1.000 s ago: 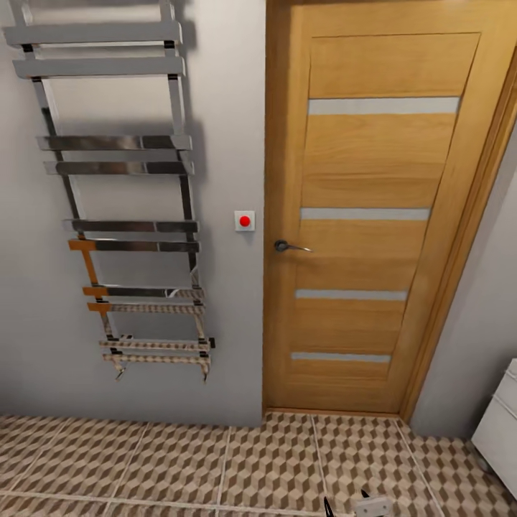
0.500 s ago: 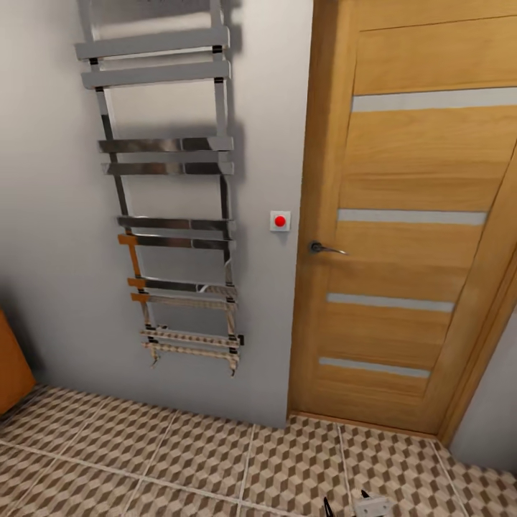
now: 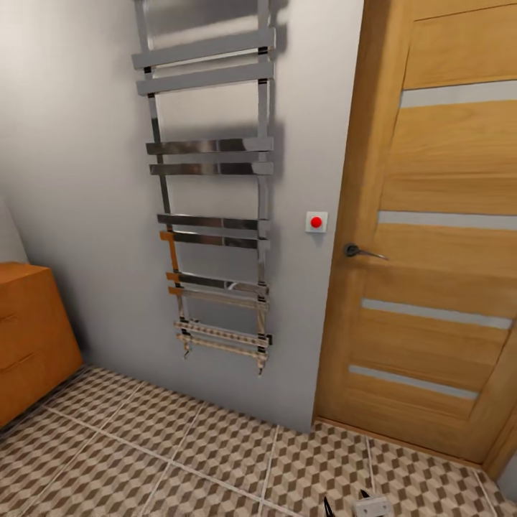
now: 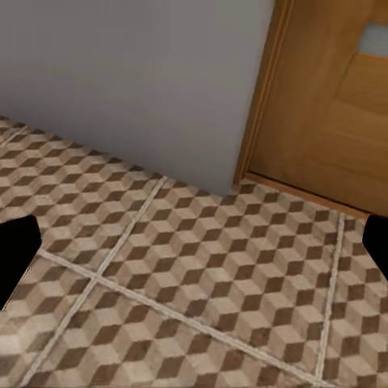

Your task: Take the four mousetraps from the cabinet in the bathroom and place them on the bathroom floor. Make sure all four end up on the same floor surface, and ensure that at least two of them are either under or directly next to the same bathroom sink.

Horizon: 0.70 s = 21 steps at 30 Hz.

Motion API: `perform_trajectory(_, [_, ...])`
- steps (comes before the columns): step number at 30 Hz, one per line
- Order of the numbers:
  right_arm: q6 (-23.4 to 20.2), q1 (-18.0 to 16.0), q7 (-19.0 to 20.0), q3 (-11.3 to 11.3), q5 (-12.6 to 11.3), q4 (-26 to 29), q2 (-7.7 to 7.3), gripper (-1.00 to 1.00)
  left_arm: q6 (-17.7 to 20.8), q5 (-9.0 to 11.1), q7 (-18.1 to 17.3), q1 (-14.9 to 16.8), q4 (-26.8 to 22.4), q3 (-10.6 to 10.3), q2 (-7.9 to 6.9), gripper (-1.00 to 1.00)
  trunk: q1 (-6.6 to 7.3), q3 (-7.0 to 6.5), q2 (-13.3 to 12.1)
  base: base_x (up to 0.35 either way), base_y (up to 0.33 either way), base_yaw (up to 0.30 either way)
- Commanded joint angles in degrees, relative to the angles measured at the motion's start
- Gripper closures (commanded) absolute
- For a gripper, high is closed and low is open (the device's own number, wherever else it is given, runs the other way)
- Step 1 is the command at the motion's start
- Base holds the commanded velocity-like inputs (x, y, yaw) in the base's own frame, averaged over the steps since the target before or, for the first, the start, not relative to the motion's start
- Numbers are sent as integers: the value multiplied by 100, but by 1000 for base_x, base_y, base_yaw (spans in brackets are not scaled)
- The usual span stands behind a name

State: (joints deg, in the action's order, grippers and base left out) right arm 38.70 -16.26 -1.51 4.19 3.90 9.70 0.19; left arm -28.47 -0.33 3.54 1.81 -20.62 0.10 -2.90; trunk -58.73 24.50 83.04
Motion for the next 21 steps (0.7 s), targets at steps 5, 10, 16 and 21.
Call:
perform_trajectory(5, [15, -2, -16, 12, 23, -4, -1, -100, -18, -3, 15, 4, 5, -1, 0, -100, 0, 6, 3, 0, 0, 285])
perform_trajectory(10, [15, -4, -16, 12, 23, -4, 4, -100, -18, 3, 15, 4, 5, -1, 0, -100, 0, 6, 3, 0, 0, 285])
perform_trajectory(16, [11, -7, -16, 12, 23, -4, 7, -100, -18, 5, 15, 4, 5, -1, 0, -100, 0, 6, 3, 0, 0, 285])
perform_trajectory(21, [7, -2, -16, 12, 23, -4, 7, -100, -18, -2, 15, 4, 2, -2, 0, -100, 0, 6, 3, 0, 0, 285])
